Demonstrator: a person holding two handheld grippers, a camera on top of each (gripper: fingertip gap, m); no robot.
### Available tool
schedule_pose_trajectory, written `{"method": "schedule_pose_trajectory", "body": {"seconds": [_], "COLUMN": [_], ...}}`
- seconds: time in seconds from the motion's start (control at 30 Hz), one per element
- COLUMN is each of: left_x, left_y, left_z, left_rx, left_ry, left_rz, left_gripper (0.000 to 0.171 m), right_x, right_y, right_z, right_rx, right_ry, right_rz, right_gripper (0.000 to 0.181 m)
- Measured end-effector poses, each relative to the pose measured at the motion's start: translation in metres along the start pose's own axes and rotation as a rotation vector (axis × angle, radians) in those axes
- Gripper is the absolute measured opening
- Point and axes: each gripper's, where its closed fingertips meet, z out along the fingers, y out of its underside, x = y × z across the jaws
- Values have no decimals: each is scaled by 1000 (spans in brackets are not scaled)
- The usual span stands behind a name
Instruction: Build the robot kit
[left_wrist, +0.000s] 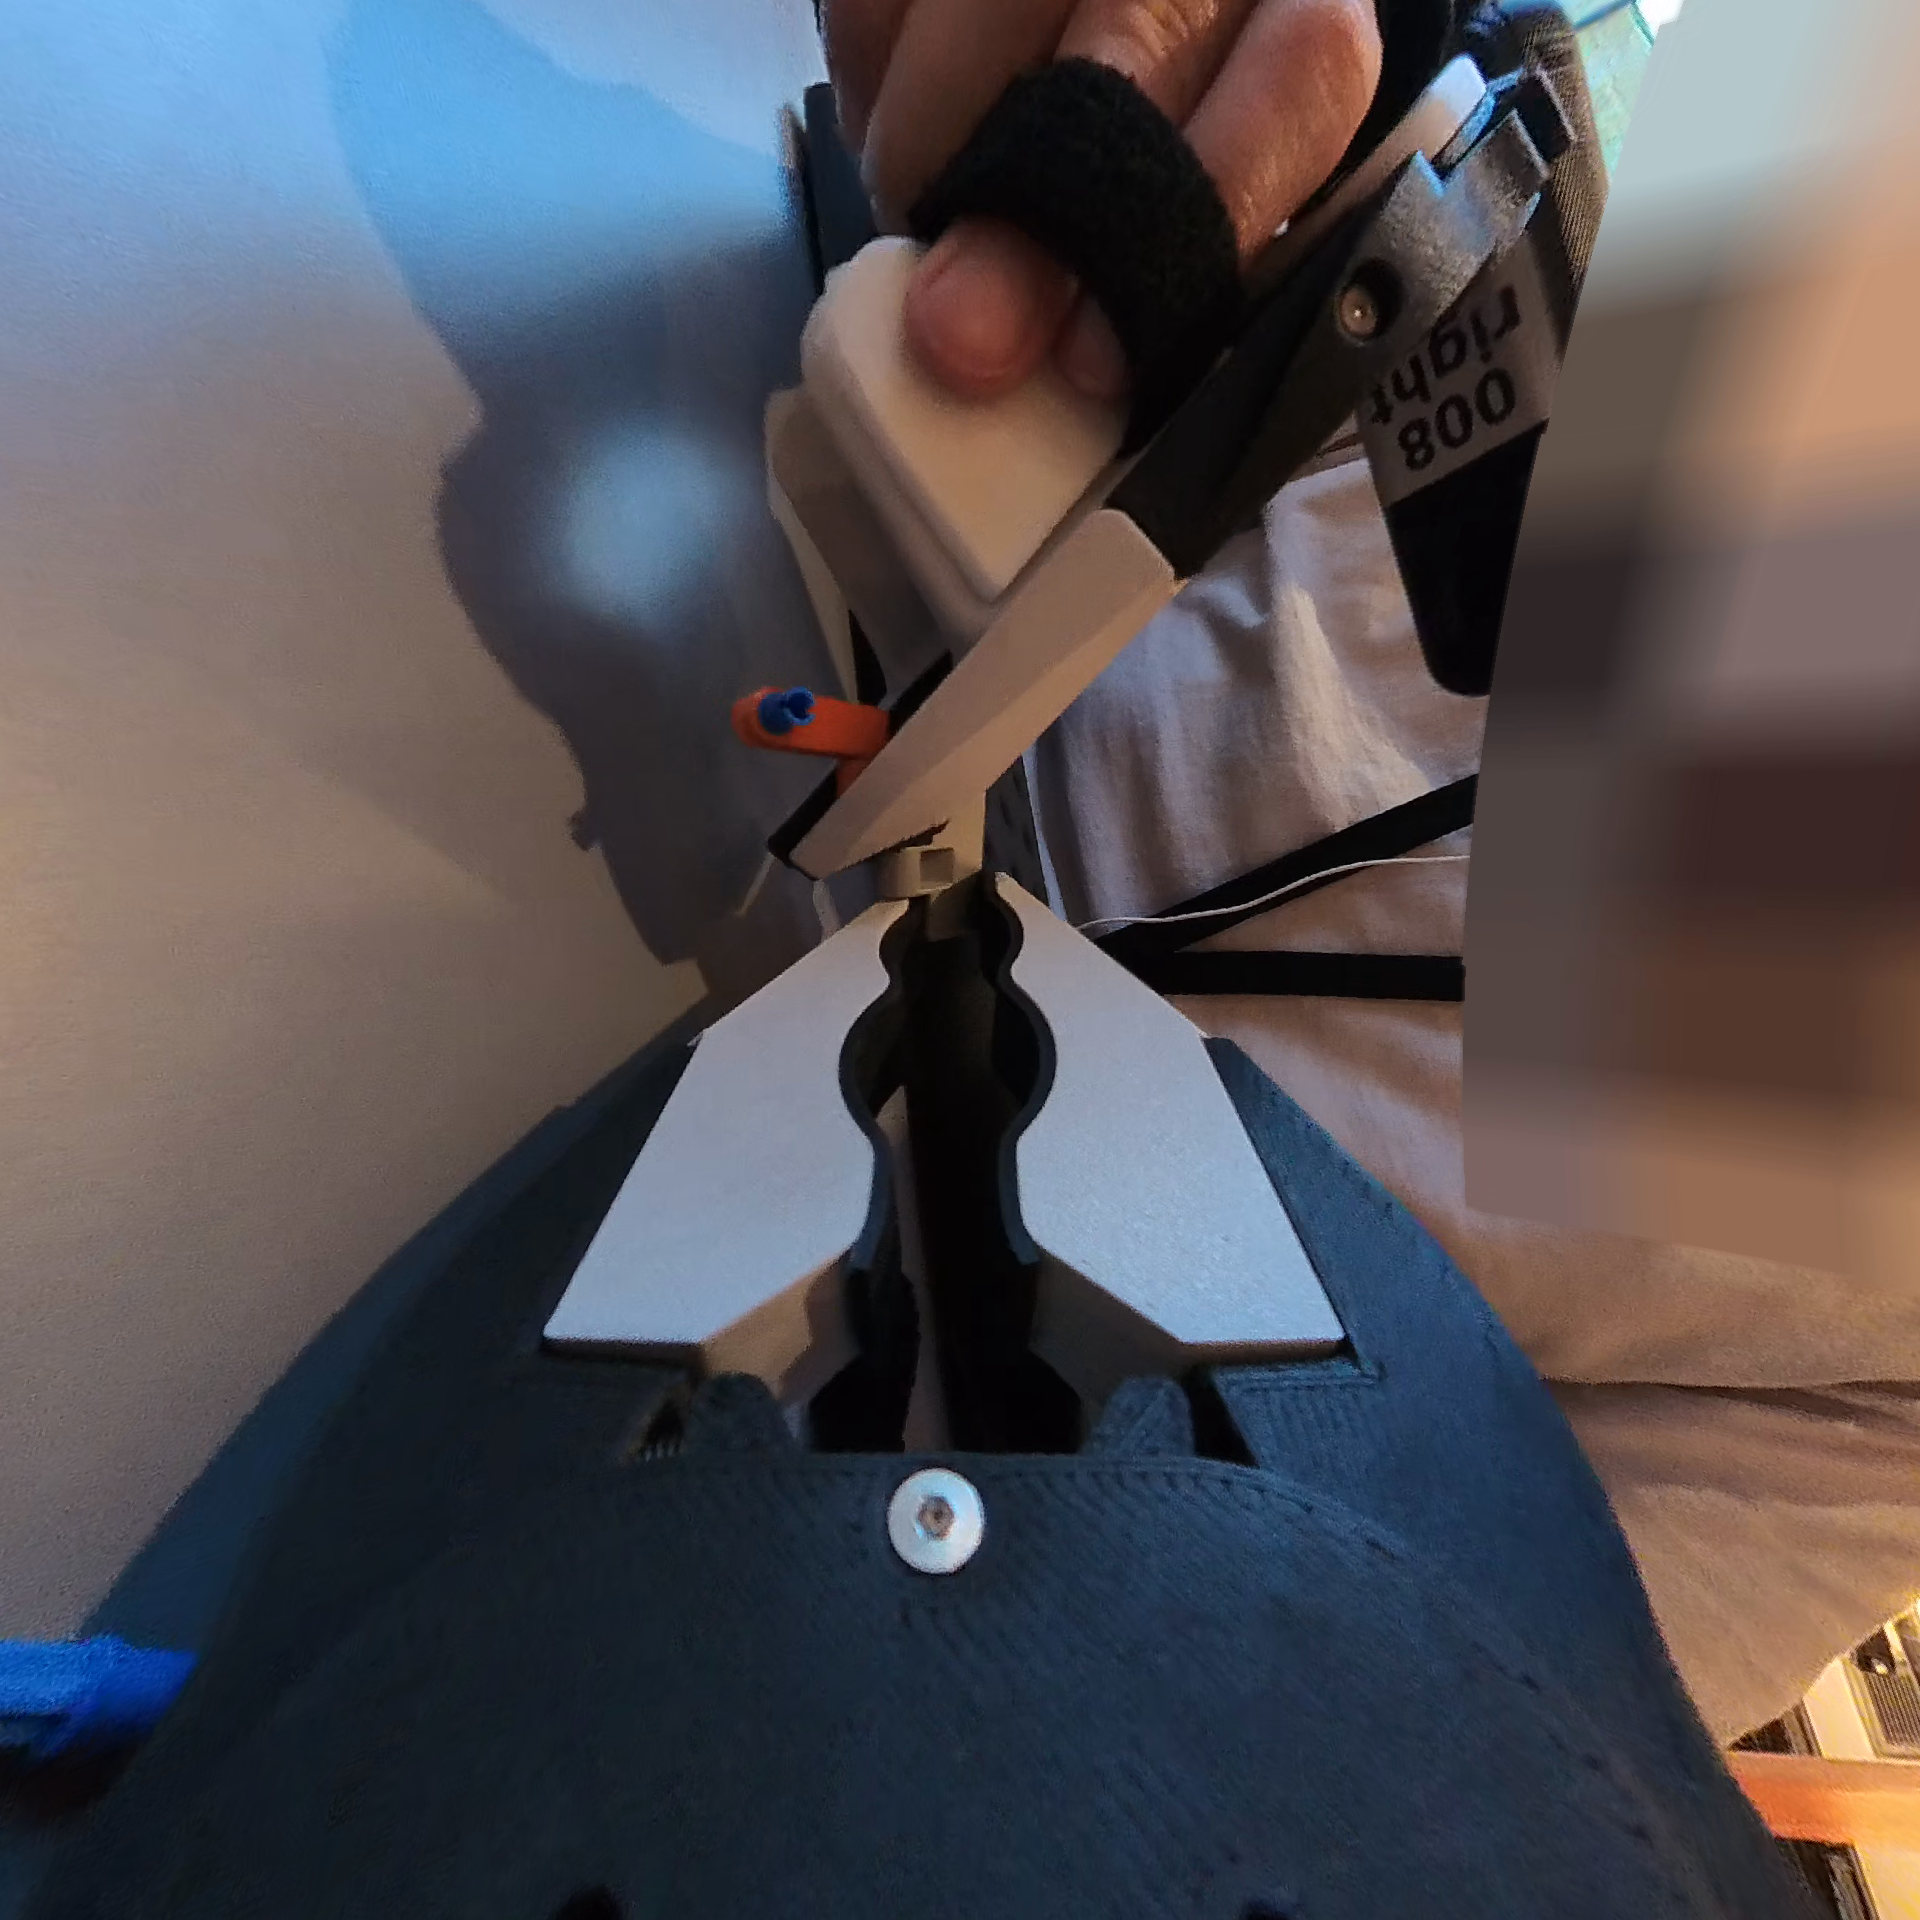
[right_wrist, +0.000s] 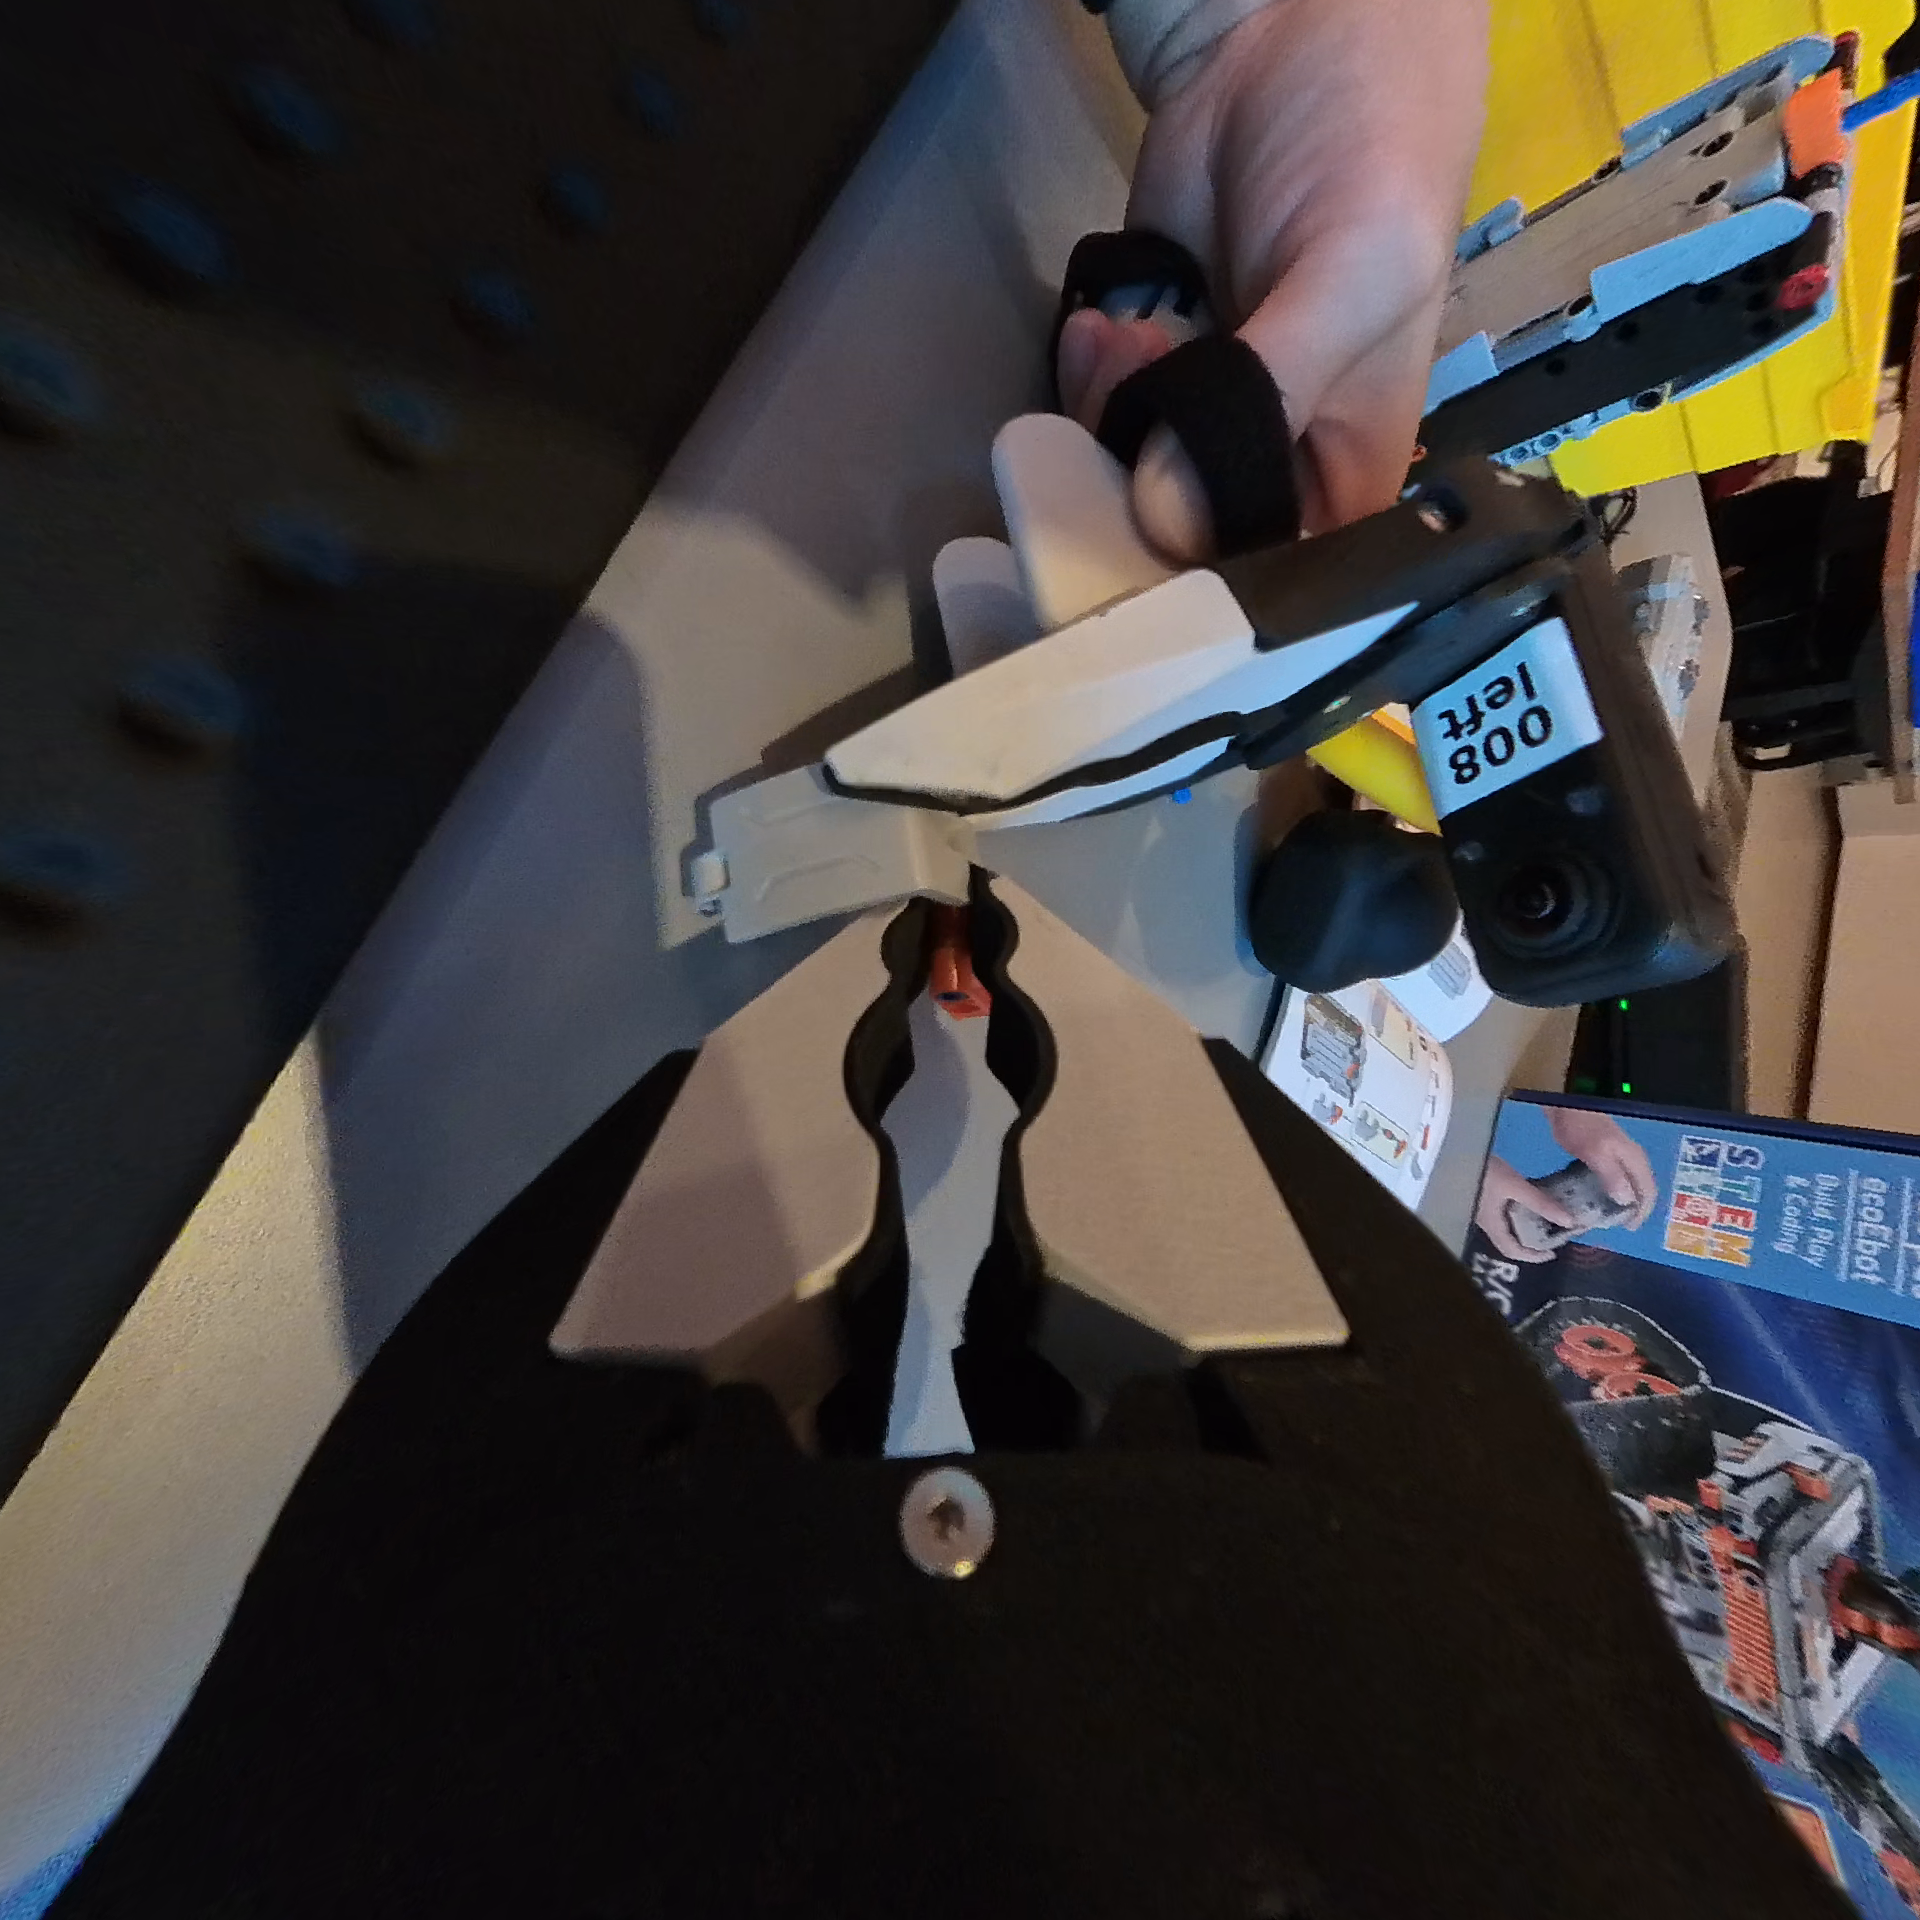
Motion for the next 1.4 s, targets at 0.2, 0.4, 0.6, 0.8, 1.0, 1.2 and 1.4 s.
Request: {"method": "schedule_pose_trajectory", "body": {"seconds": [0.2, 0.4, 0.6, 0.8, 1.0, 1.2, 1.4], "left_x": [-1, 1, 5, 7, 9, 8, 7], "left_y": [-1, -1, 4, 13, 17, 20, 21], "left_z": [-1, -1, 1, 7, 8, 9, 9], "left_rx": [6, 11, -23, -76, -101, -124, -130], "left_ry": [2, 13, 30, 55, 73, 63, 58], "left_rz": [-14, -9, -1, -47, -54, -45, -55], "left_gripper": [7, 7, 8, 7, 8, 7, 7], "right_x": [2, 4, 1, -8, -10, -14, -16], "right_y": [-1, -2, -9, -16, -20, -21, -20], "right_z": [-5, -6, -6, -4, -5, -3, -2], "right_rx": [33, 55, 108, 98, 136, 142, 114], "right_ry": [-1, -4, -17, -53, -73, -93, -108], "right_rz": [12, 22, 7, -48, -6, 20, 78], "right_gripper": [5, 5, 6, 6, 5, 5, 5]}}
